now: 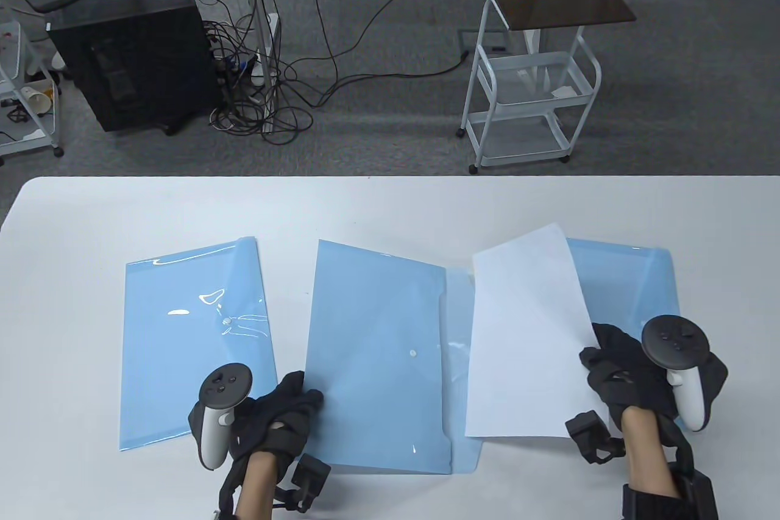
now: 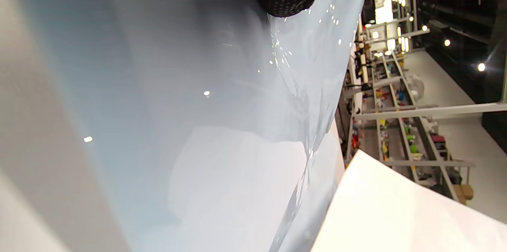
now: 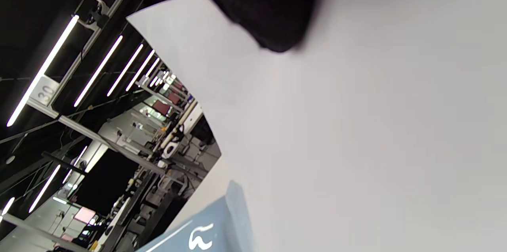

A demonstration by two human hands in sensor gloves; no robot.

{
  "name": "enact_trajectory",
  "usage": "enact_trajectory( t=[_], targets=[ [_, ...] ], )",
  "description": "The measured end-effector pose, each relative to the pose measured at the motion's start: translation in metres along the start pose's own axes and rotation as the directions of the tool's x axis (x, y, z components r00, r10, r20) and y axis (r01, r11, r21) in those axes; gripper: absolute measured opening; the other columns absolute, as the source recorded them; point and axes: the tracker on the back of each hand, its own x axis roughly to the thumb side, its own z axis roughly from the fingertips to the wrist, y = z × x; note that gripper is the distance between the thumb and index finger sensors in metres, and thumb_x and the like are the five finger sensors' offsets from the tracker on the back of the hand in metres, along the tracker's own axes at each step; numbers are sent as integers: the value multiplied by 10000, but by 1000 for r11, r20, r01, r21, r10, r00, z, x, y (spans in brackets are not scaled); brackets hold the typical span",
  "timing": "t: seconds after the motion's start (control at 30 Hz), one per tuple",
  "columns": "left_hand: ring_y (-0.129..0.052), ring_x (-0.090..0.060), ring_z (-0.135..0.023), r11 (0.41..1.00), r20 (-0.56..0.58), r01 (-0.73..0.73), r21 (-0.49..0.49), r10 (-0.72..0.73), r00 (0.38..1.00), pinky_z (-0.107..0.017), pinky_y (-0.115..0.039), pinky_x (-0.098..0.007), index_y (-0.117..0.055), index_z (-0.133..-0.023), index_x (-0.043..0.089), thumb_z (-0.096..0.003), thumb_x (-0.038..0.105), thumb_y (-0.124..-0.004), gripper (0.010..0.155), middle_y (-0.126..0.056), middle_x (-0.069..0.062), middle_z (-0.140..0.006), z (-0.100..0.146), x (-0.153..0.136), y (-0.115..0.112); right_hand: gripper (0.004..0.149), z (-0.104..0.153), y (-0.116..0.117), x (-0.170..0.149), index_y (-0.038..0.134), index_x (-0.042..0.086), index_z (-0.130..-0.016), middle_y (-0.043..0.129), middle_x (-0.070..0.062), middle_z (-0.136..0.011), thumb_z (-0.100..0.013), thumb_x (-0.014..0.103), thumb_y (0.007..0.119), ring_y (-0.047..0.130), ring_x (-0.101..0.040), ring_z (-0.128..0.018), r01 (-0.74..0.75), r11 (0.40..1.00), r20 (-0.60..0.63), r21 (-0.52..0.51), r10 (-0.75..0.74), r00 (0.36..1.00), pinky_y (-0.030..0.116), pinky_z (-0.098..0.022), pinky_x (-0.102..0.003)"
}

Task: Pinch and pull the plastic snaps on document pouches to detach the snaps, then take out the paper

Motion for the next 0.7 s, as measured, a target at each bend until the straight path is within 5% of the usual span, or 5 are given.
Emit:
enact_trajectory(
  t=[0.27,0.7],
  targets=[
    [-1082,-241,-523,998,11,-58,-27,58,998,-351,-961,-322,-620,-1001,131,-553,223,-718,467,-922,-93,-834,2,-1,3,446,-19,-38,-18,788,63,-951,993,-213,-781,-507,99,816,1039,-357,-461,-113,988,-72,-109,106,992,904,-293,-496],
    [-1083,-238,-520,994,14,-84,-65,85,996,-351,-961,-320,-618,-1001,127,-554,225,-716,468,-923,-92,-830,2,0,0,470,-61,43,-12,766,47,-965,996,-197,-772,-507,124,840,1041,-349,-457,-118,993,-23,-13,118,993,905,-290,-495]
  ],
)
